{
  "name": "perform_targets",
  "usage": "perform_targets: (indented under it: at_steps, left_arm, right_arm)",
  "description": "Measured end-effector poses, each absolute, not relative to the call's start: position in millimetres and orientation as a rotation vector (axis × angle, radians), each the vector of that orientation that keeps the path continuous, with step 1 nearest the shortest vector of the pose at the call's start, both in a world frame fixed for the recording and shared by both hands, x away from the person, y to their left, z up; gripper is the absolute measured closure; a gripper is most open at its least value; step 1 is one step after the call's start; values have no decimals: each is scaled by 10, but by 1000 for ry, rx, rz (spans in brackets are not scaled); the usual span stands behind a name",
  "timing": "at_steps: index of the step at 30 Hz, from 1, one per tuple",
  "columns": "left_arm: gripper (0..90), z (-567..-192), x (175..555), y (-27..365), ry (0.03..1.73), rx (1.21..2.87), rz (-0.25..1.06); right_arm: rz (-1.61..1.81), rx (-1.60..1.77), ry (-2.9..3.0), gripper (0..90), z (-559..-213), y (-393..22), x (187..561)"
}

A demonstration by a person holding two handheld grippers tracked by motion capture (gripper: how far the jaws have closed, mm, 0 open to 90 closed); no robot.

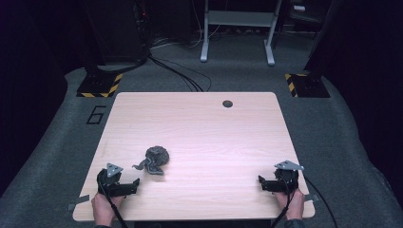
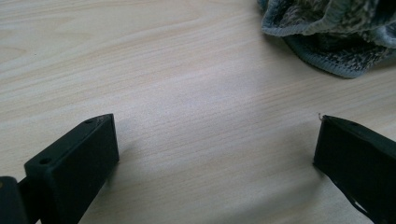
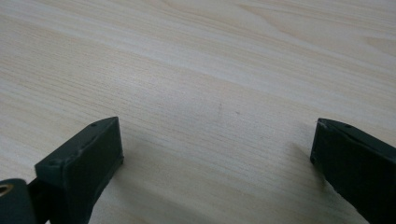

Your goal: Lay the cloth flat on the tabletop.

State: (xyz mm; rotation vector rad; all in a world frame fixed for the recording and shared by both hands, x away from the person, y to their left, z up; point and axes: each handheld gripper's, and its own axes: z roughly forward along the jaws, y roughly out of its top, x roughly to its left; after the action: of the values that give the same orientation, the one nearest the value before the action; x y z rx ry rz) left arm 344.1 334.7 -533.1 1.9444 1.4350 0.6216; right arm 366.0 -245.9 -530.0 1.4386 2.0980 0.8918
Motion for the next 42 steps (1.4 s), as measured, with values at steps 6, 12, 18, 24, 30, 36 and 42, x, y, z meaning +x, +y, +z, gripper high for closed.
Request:
perform_targets:
  at_steps: [6,12,18,24,30,36,42]
  left_arm:
    - [0,-5330,3440,3347,1436,1943,621]
    - [0,-5315,3440,3354,1439,1960,606]
    - [0,-5299,3454,3369,1445,1952,585]
    - [1,-5143,3431,3389,1439,1904,582]
    - [1,-4910,3415,3347,1398,1880,568]
    - [1,-4750,3466,3216,1353,1880,563]
    - [0,-4703,3583,3048,1328,1891,539]
  right_arm:
    - [892,1439,2097,20,-5300,-2459,3659]
    - [891,1438,2093,23,-5300,-2455,3658]
    - [891,1441,2092,24,-5299,-2454,3657]
    - [890,1442,2091,25,-5299,-2453,3656]
    - [888,1444,2089,27,-5298,-2452,3655]
    - [888,1445,2087,29,-5298,-2452,3653]
    - [888,1446,2086,29,-5298,-2452,3653]
